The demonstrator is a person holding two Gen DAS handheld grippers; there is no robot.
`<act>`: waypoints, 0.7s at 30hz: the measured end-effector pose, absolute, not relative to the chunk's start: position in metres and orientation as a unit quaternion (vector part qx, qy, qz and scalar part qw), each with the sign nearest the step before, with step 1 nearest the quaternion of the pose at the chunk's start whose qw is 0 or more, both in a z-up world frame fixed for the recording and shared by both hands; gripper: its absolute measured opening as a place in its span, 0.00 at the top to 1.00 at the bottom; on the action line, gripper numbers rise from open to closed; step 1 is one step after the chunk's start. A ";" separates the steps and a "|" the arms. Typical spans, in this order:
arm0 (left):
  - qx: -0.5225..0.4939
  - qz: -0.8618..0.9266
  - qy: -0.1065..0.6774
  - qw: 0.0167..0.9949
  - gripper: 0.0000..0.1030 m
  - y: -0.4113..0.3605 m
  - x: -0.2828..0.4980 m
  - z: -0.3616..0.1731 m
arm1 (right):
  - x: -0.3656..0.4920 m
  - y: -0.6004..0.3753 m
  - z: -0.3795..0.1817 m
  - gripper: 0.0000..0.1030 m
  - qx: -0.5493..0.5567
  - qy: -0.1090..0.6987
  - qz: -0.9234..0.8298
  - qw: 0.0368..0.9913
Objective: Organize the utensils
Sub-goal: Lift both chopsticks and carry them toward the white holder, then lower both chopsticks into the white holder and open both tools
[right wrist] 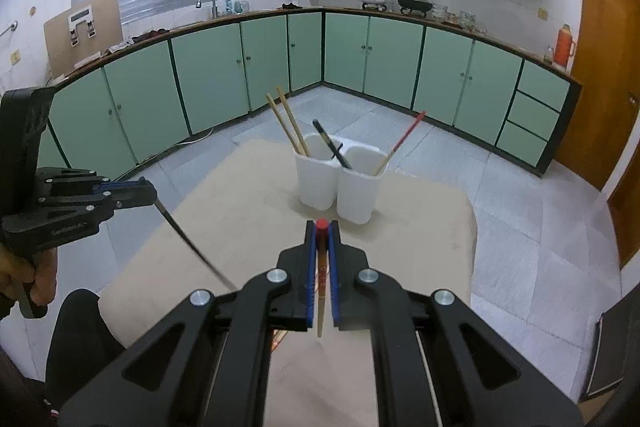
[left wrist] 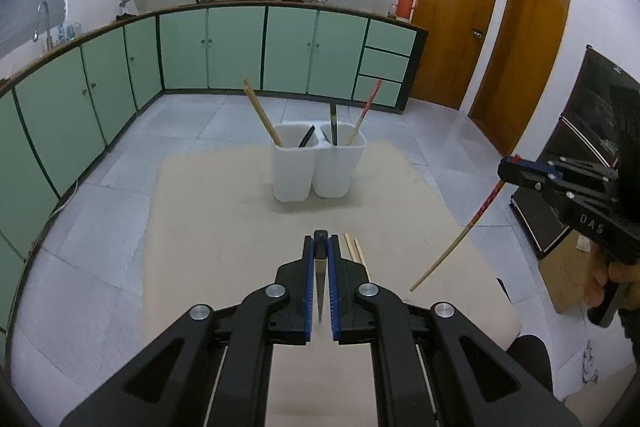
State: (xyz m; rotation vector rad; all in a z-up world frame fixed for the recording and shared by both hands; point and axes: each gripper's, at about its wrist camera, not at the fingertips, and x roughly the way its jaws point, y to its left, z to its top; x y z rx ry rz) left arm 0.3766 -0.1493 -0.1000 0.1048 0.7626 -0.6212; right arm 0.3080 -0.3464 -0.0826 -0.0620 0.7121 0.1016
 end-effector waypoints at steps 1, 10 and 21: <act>0.052 -0.299 0.365 0.880 0.94 -0.150 0.377 -0.098 | 0.312 -0.346 -0.077 0.95 -0.030 0.347 0.052 0.936; 0.064 -0.303 0.341 0.887 0.94 -0.173 0.416 -0.054 | 0.365 -0.361 -0.032 0.95 -0.025 0.338 0.048 0.940; 0.063 -0.287 0.275 0.916 0.94 -0.216 0.485 0.016 | 0.446 -0.383 0.022 0.95 -0.007 0.310 0.025 0.951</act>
